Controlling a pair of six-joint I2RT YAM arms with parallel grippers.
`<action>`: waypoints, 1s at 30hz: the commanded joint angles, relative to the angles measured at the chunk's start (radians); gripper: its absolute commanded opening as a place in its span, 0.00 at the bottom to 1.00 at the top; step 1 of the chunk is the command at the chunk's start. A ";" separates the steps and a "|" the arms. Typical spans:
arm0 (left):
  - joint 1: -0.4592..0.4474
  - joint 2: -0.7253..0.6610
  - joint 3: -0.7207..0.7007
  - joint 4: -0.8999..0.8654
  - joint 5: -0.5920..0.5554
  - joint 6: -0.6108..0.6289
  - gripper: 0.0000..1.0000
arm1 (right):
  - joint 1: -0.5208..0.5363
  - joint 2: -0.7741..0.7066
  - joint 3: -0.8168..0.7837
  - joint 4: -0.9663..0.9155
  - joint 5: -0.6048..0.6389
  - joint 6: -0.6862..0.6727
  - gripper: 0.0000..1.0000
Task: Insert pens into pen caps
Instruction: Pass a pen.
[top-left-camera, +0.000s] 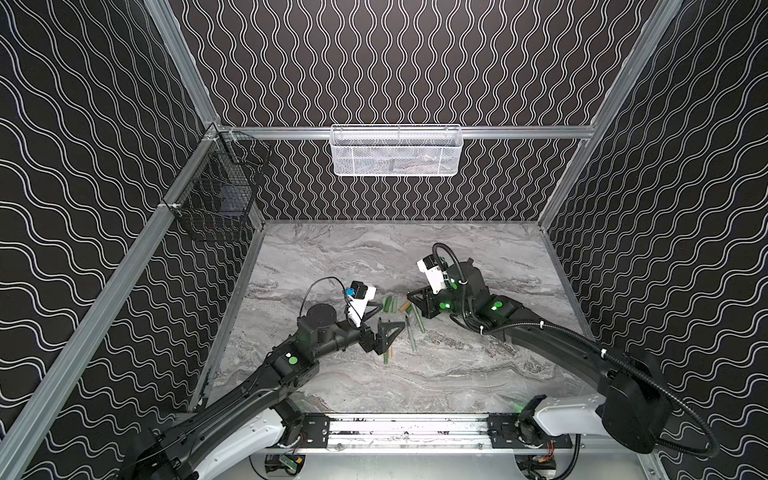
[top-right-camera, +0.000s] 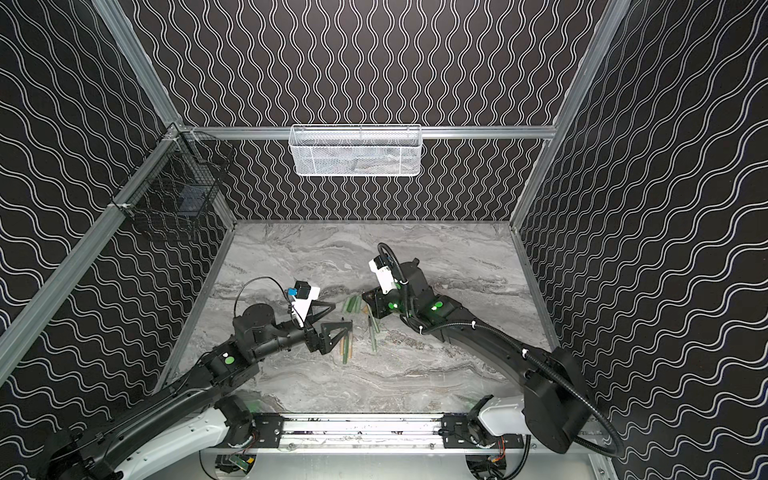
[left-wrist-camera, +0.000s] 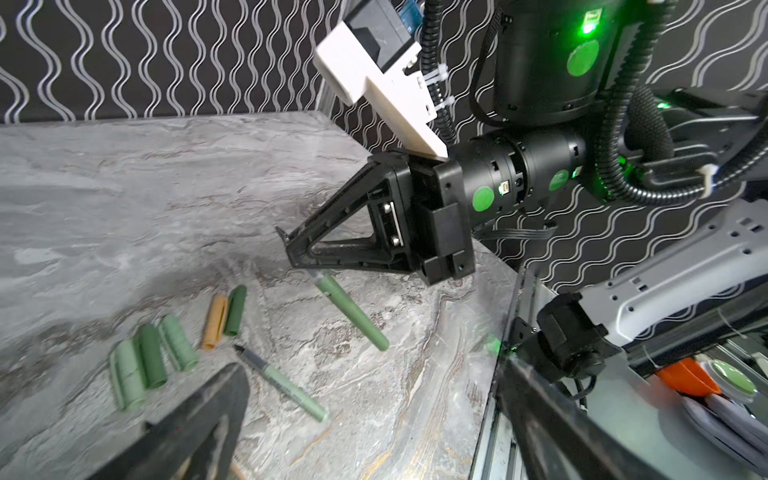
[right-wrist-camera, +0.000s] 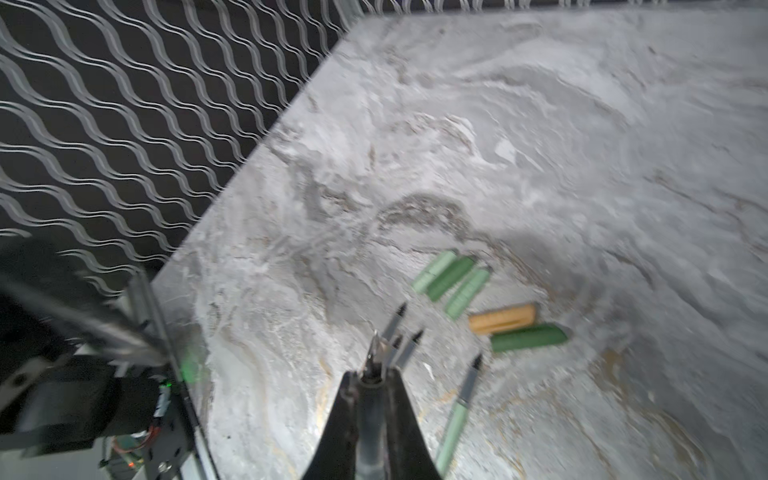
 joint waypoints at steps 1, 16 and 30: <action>0.002 0.015 -0.010 0.124 0.070 -0.021 0.98 | 0.001 -0.037 -0.026 0.132 -0.094 -0.012 0.10; 0.002 0.105 -0.047 0.349 0.168 -0.084 0.90 | 0.015 -0.135 -0.132 0.392 -0.257 0.013 0.11; 0.003 0.172 -0.065 0.478 0.258 -0.151 0.59 | 0.032 -0.150 -0.184 0.593 -0.339 0.017 0.12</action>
